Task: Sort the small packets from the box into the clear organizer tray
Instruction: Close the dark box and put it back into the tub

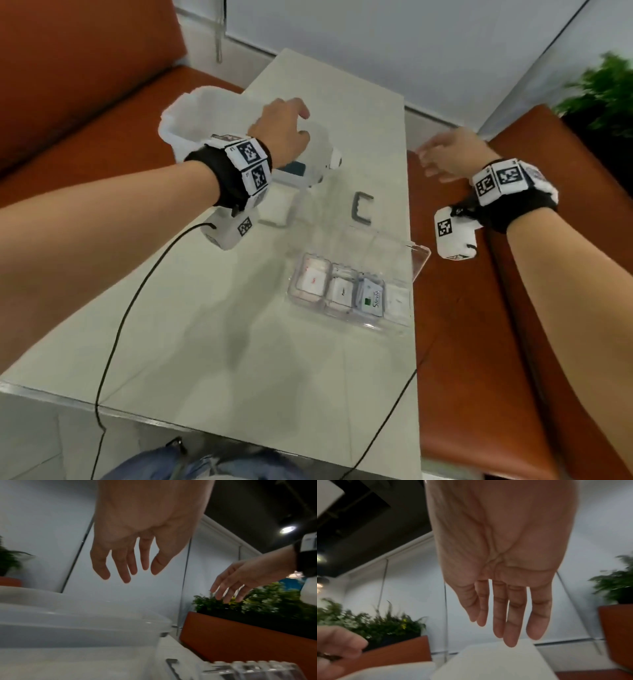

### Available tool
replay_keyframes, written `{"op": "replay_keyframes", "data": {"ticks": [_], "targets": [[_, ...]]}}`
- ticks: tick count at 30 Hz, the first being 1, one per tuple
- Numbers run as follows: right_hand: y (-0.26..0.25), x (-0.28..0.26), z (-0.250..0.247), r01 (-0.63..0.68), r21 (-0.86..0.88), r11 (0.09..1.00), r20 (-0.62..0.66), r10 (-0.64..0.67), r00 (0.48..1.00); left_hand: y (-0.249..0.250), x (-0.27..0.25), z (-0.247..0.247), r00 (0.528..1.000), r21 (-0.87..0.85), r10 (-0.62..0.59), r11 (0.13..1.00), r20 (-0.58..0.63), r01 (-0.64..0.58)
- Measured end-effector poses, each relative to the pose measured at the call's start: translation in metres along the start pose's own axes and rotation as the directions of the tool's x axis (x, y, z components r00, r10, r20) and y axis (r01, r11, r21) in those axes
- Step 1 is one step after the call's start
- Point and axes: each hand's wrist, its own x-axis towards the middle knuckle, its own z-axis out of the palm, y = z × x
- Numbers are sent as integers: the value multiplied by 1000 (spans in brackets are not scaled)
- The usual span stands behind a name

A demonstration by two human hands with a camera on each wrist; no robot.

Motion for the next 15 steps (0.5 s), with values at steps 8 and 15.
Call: {"op": "replay_keyframes", "data": {"ticks": [8,15], "targets": [[145,-18,45,-20,-250,968,106,48,993,41,-11,67,977,256,-157,959,140,118],[185,3,107,103,-360,927,324,21,946,43,-13,80,970,410,-226,896,87,172]]}}
